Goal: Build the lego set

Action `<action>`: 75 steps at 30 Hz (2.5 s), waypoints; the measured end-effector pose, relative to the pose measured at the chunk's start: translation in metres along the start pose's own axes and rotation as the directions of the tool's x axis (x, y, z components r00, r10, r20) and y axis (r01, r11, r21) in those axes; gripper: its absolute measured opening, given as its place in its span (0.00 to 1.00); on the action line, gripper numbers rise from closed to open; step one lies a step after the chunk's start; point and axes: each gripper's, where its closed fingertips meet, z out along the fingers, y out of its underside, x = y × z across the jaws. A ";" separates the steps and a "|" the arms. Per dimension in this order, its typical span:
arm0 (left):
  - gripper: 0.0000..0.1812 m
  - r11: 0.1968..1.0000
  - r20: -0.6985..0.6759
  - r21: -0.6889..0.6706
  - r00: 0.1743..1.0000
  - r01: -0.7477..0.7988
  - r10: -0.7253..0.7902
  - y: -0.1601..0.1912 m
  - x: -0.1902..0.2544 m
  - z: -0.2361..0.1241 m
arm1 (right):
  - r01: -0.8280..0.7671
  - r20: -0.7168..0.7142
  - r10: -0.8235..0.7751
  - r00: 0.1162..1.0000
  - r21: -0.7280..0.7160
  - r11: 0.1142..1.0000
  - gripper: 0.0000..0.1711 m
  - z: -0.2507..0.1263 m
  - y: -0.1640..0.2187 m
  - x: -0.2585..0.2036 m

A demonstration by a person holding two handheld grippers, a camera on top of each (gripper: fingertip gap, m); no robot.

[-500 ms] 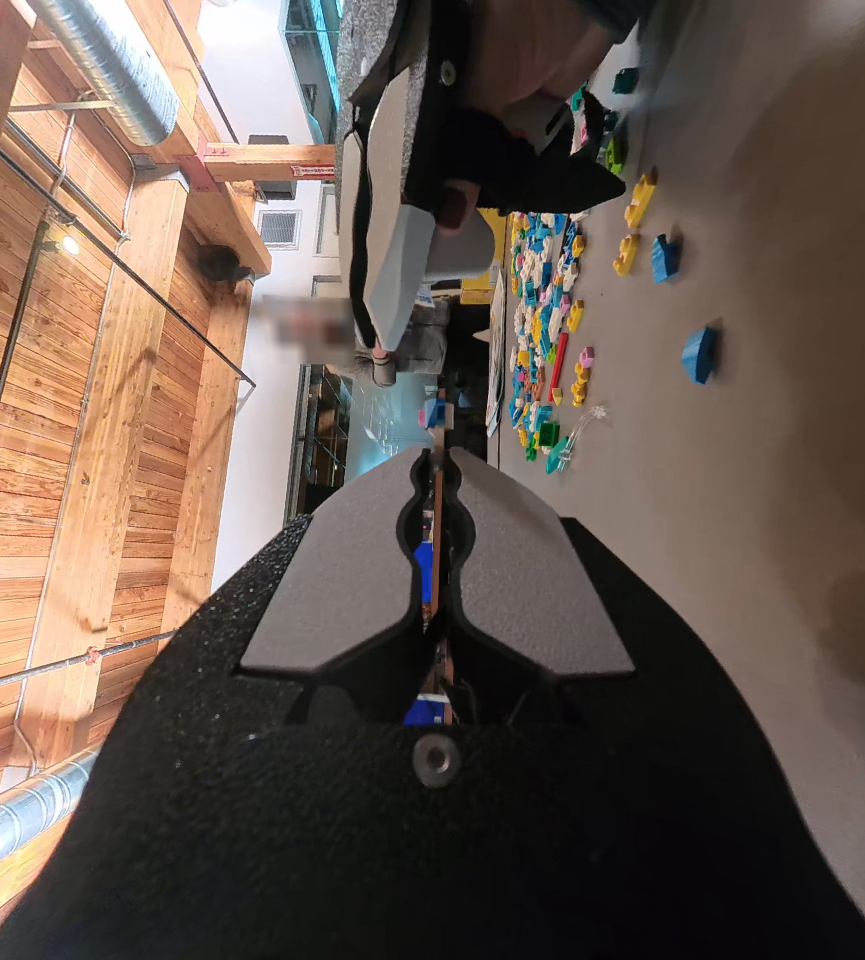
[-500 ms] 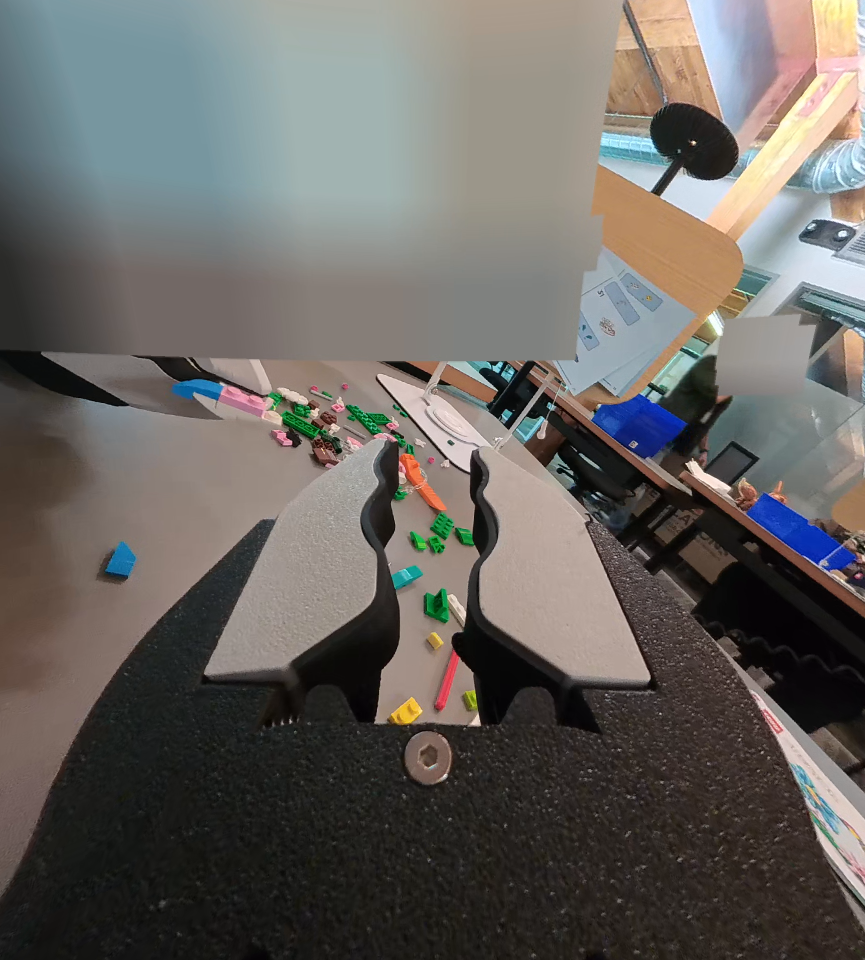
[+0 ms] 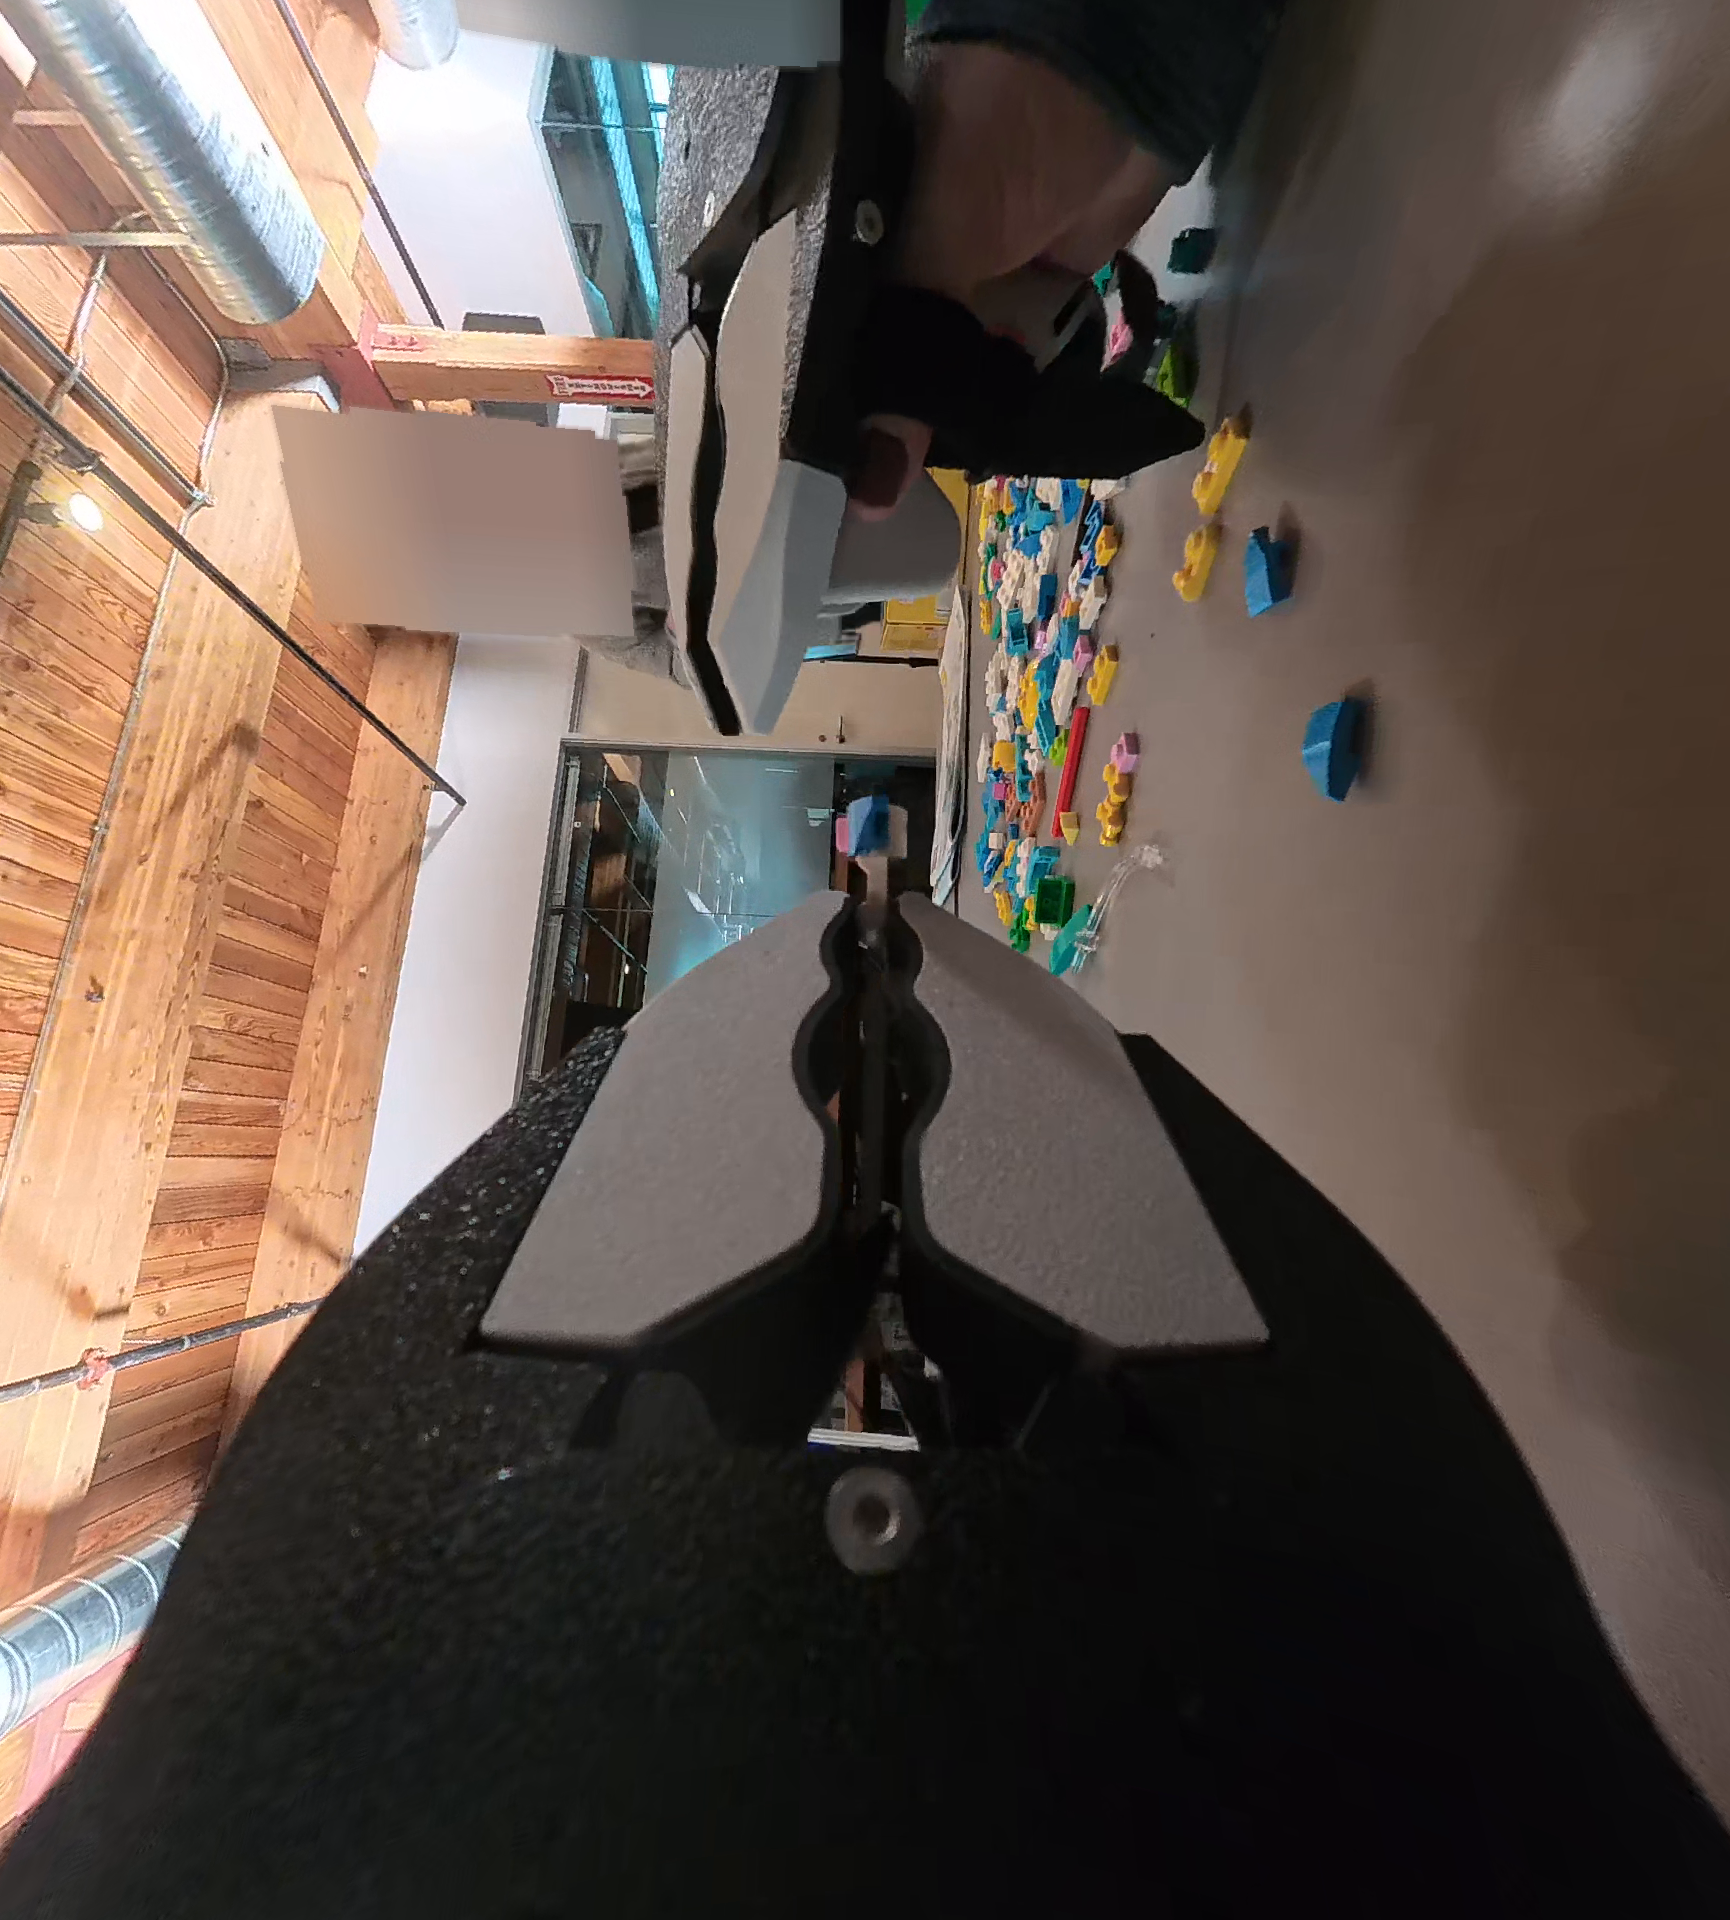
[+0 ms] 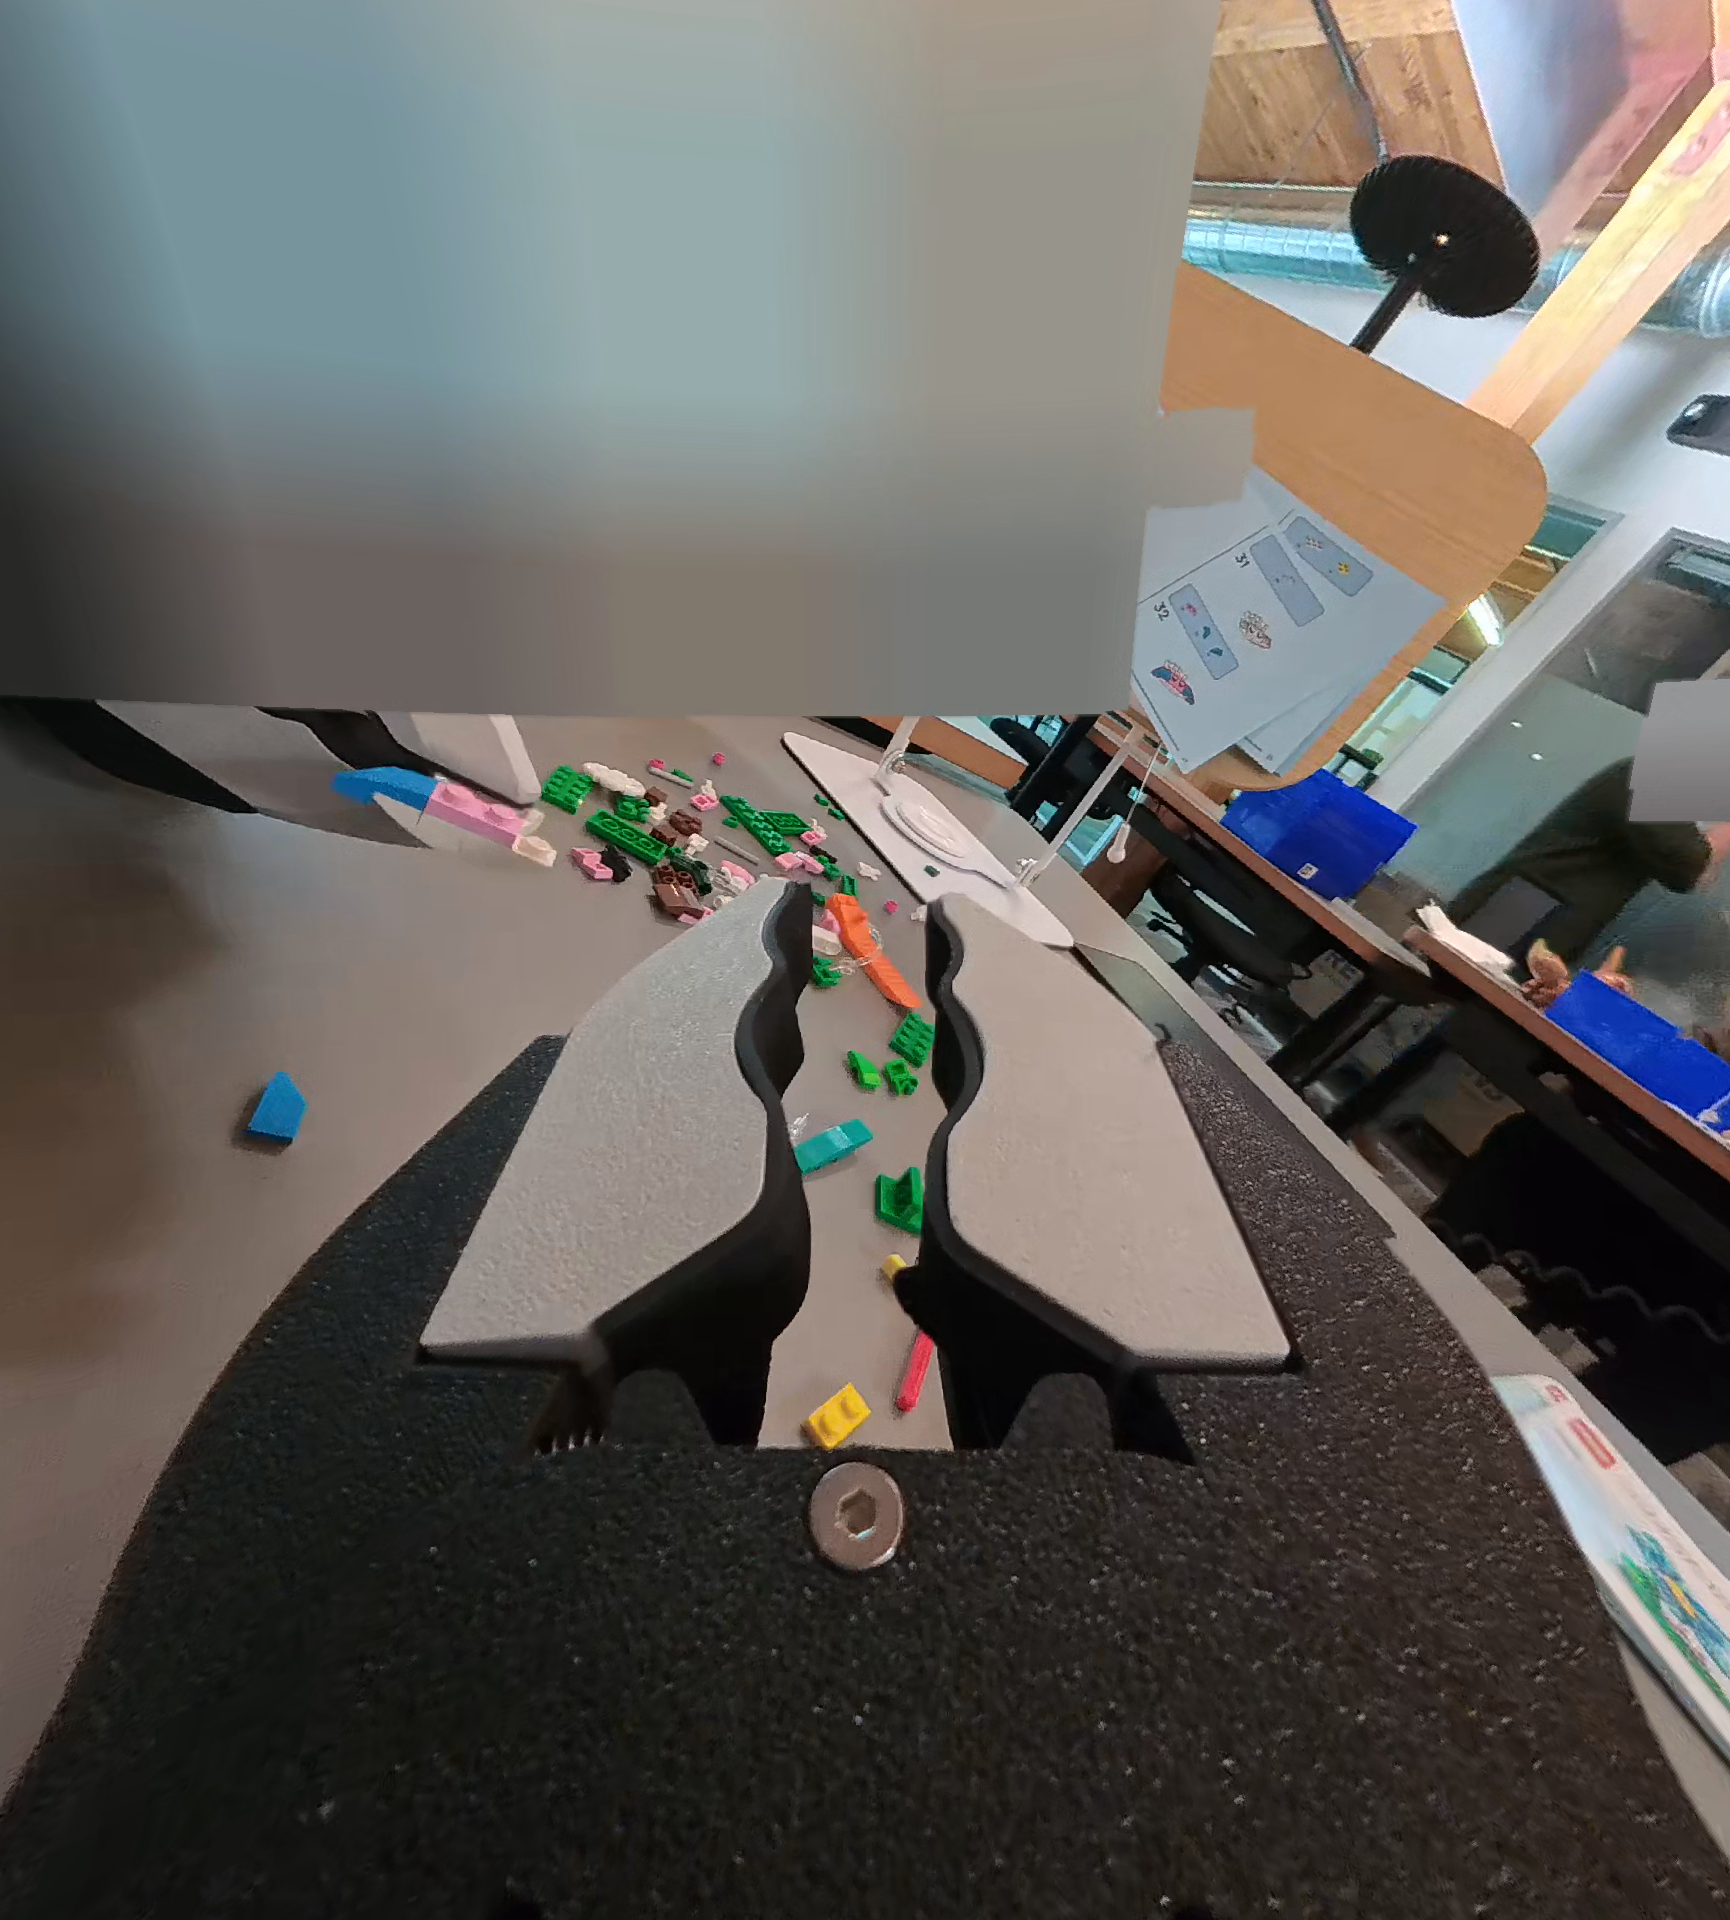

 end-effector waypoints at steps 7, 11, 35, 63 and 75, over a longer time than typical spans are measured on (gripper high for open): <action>0.02 1.000 -0.009 0.009 1.000 0.006 -0.006 -0.001 0.001 0.000 | -0.005 0.004 0.005 1.000 -0.010 1.000 0.11 0.001 0.002 0.000; 0.02 1.000 -0.019 0.007 1.000 0.006 -0.006 -0.001 0.003 0.001 | -0.006 0.013 0.006 1.000 -0.015 1.000 0.11 0.001 0.002 -0.002; 0.02 1.000 -0.049 0.001 0.999 -0.005 0.005 0.000 0.008 0.001 | 0.017 0.036 -0.016 0.999 -0.034 0.999 0.08 0.004 0.005 -0.006; 0.02 0.998 -0.115 -0.045 0.992 -0.052 0.046 0.005 0.021 0.004 | -0.115 -0.344 0.006 0.939 -0.297 0.948 0.10 -0.083 0.049 0.137; 0.02 0.990 -0.138 -0.138 0.990 0.022 -0.041 0.024 0.024 0.007 | -0.478 -0.490 0.211 0.846 -0.520 0.708 0.14 -0.197 0.139 0.182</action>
